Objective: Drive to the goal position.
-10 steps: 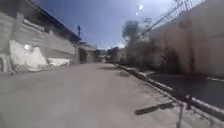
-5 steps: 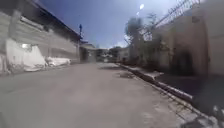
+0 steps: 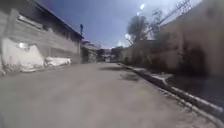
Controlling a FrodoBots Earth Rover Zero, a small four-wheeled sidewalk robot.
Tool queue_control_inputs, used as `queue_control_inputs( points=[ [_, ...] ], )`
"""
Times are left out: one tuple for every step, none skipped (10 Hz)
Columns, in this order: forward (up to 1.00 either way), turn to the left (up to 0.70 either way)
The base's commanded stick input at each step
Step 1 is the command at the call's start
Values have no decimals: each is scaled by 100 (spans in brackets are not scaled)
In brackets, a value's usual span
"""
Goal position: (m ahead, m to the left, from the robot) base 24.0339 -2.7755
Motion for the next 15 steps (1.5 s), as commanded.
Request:
queue_control_inputs(
  points=[
    [100,0],
    [100,0],
    [100,0],
    [100,0],
    [100,0],
    [100,0],
    [100,0],
    [100,0],
    [100,0],
    [100,0],
    [100,0],
    [100,0],
    [100,0],
    [100,0],
    [100,0]
  ],
)
